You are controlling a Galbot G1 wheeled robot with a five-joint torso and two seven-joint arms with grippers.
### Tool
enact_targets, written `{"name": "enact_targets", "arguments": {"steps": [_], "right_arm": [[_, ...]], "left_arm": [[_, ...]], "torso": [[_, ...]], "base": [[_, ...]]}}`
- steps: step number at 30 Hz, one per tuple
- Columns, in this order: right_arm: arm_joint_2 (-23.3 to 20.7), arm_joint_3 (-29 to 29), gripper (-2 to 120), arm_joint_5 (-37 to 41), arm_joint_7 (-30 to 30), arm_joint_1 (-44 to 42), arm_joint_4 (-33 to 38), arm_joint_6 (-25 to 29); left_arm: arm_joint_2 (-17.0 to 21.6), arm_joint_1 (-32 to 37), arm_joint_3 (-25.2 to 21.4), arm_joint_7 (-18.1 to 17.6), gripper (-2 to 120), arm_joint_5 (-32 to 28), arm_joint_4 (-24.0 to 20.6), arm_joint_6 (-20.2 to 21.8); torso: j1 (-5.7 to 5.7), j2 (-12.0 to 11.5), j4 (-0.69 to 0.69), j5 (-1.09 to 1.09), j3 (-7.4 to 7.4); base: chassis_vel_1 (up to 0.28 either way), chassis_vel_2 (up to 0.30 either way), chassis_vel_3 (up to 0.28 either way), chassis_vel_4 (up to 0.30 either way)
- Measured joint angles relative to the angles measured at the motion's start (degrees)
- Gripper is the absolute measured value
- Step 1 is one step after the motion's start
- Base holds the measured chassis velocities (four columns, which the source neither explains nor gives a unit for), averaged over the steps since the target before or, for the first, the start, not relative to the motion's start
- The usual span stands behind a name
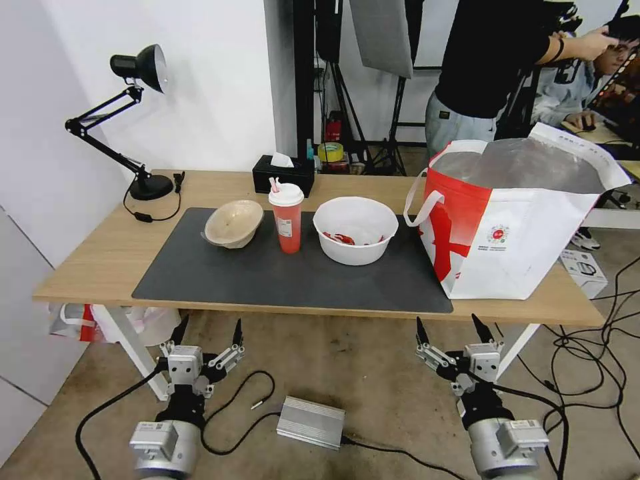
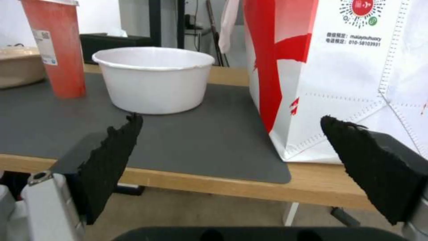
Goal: Pick up the trash from the table and place it into the takeout bag.
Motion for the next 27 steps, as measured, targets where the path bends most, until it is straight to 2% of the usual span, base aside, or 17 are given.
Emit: {"name": "enact_targets", "arguments": {"steps": [16, 18, 19, 20, 22, 23, 24, 27], "right_arm": [[-0.34, 0.0, 100, 0.0, 0.29, -0.03, -0.12, 0.16], [-2.28, -0.04, 100, -0.18, 2.3, -0.42, -0.77, 1.75], [-2.28, -0.04, 100, -0.18, 2.3, -0.42, -0.77, 1.75], [-4.72, -0.03, 100, -0.47, 4.66, -1.01, -1.58, 3.52], [-6.95, -0.09, 100, -0.59, 5.77, -1.18, -1.88, 4.92], [-8.36, -0.09, 100, -0.8, 7.41, -1.61, -2.48, 6.68], [-8.36, -0.09, 100, -0.8, 7.41, -1.61, -2.48, 6.68], [-12.39, -0.13, 100, -1.53, 12.21, -2.83, -3.85, 12.56]], "left_arm": [[-0.02, 0.16, 0.24, -0.7, 100, -0.11, -0.16, 0.01], [-0.18, 1.15, 1.7, -4.19, 100, -0.7, -1.61, 0.08], [-0.18, 1.15, 1.7, -4.19, 100, -0.7, -1.61, 0.08], [-0.33, 1.94, 2.79, -7.09, 100, -1.16, -2.65, 0.16], [-0.61, 3.35, 4.96, -12.31, 100, -2.0, -4.68, 0.26], [-0.89, 4.03, 5.37, -13.96, 100, -2.0, -5.19, -0.69], [-0.89, 4.03, 5.37, -13.96, 100, -2.0, -5.19, -0.69], [-1.33, 5.21, 5.32, -15.4, 100, -1.75, -5.76, -3.84]], "torso": [[0.0, 0.0, 0.0, -0.01, 0.0], [0.0, 0.0, 0.0, 0.0, 0.0], [0.0, 0.0, 0.0, 0.0, 0.0], [0.0, 0.0, 0.0, 0.01, 0.0], [0.0, 0.0, 0.01, 0.04, 0.0], [0.0, 0.0, 0.0, 0.02, 0.0], [0.0, 0.0, 0.0, 0.02, 0.0], [0.0, 0.0, 0.01, 0.01, 0.0]], "base": [[0.0, 0.0, 0.0, 0.0], [0.0, 0.0, 0.0, 0.0], [0.0, 0.0, 0.0, 0.0], [0.0, 0.0, 0.0, 0.0], [0.0, 0.0, 0.0, 0.0], [0.0, 0.0, 0.0, 0.0], [0.0, 0.0, 0.0, 0.0], [0.0, 0.0, 0.0, 0.0]]}}
